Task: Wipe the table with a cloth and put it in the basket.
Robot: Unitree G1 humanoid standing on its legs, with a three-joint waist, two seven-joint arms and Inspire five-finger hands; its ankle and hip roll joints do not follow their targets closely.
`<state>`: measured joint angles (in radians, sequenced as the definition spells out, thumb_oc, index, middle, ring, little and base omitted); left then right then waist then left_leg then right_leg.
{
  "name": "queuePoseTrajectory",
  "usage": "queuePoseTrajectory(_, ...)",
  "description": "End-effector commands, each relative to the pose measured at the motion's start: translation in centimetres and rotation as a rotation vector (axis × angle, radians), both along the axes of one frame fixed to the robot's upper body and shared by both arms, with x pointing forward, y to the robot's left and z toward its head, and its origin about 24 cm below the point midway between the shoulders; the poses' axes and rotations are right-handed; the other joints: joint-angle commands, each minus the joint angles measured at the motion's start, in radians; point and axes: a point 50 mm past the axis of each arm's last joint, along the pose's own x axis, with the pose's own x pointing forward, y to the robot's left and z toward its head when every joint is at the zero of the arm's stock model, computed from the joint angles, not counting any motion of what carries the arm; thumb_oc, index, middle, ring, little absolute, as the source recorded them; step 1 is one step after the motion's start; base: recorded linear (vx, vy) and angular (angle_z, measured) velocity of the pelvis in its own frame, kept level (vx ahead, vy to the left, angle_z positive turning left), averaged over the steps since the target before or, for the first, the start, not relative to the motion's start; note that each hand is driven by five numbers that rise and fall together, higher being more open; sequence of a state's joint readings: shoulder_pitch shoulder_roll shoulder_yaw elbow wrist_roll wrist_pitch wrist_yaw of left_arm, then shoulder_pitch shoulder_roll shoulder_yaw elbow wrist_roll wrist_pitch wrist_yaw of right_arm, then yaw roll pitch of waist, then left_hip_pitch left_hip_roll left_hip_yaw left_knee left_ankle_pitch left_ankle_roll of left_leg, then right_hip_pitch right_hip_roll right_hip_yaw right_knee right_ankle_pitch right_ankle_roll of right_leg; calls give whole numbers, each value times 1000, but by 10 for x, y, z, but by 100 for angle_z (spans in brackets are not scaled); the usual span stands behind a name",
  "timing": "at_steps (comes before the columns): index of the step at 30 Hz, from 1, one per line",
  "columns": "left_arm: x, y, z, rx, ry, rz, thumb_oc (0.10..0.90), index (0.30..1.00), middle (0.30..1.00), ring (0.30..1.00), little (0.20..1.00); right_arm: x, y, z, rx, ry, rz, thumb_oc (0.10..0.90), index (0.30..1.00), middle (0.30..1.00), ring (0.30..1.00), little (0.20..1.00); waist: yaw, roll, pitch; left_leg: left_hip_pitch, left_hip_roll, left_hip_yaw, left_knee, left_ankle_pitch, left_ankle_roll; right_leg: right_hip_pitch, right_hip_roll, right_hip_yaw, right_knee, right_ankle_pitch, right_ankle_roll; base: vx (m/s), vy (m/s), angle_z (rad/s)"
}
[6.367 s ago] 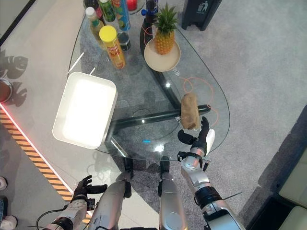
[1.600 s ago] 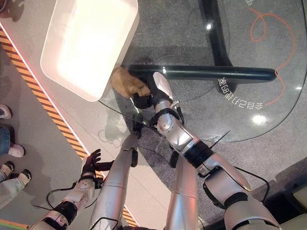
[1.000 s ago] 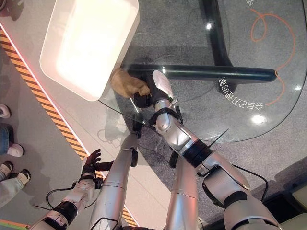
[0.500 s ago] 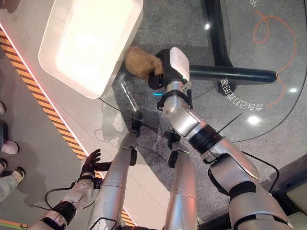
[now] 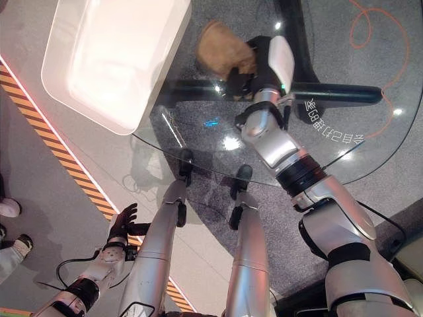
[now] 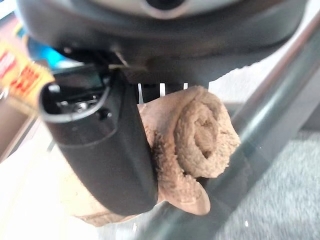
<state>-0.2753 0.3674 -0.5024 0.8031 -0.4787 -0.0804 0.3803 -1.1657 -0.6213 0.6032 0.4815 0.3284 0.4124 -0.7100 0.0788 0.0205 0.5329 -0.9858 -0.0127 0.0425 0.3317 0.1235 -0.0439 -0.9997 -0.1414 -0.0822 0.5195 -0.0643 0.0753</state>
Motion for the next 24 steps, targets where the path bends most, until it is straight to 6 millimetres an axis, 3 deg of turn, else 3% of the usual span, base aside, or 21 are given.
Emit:
queuePoseTrajectory(1,-47,1,-32,-38,121,52,800,900,900,900,900,-34,-142,12,-5,-74,-585,100,300,300,300,200,-23,56,-13,24,-52,12,115,-196,27,6,73,-63,-135,102,2,0,3,-9)
queuePoseTrajectory(7,-46,4,-29,-47,110,73,800,900,900,900,900,-55,-177,-2,140,-170,-715,100,300,300,300,200,-43,61,-13,19,-50,21,114,-200,27,0,78,-49,-142,104,5,2,-2,-7)
queuePoseTrajectory(13,-46,5,-28,-55,106,77,800,900,900,900,900,-68,-193,-12,304,-283,-773,100,300,300,300,200,-52,64,-13,22,-52,23,110,-202,30,3,83,-43,-150,106,5,1,-1,-8)
queuePoseTrajectory(16,-45,5,-27,-60,103,82,800,900,900,900,900,-73,-197,-12,343,-335,-784,100,300,300,300,200,-54,64,-13,22,-53,23,108,-202,29,6,84,-42,-156,107,5,-20,-2,-8)
queuePoseTrajectory(17,-37,5,-21,-62,78,84,800,900,900,900,900,-74,-198,-4,357,-375,-780,100,300,300,300,200,-59,61,-13,-16,-58,30,100,-168,34,-27,77,-49,-171,140,-1,-58,-2,-8)
queuePoseTrajectory(19,-43,5,-25,-61,99,83,800,900,900,900,900,-74,-197,-8,351,-380,-778,100,300,300,300,200,-55,64,-13,18,-55,21,107,-200,30,3,82,-42,-158,111,6,-3,0,-3)
queuePoseTrajectory(20,-36,5,-20,-59,79,82,800,900,900,900,900,-74,-195,2,367,-420,-754,100,300,300,300,200,-57,60,-13,-14,-59,28,99,-168,36,-24,76,-50,-173,141,-1,0,0,0)
queuePoseTrajectory(23,-41,5,-24,-58,98,80,800,900,900,900,900,-71,-192,3,344,-405,-719,100,300,300,300,200,-50,62,-13,21,-55,19,105,-198,30,9,81,-47,-161,110,6,7,-1,2)
queuePoseTrajectory(24,-33,5,-19,-60,75,78,800,900,900,900,900,-69,-187,13,334,-426,-687,100,300,300,300,200,-51,60,-13,-13,-59,27,98,-166,35,-20,75,-56,-175,140,-3,0,0,0)
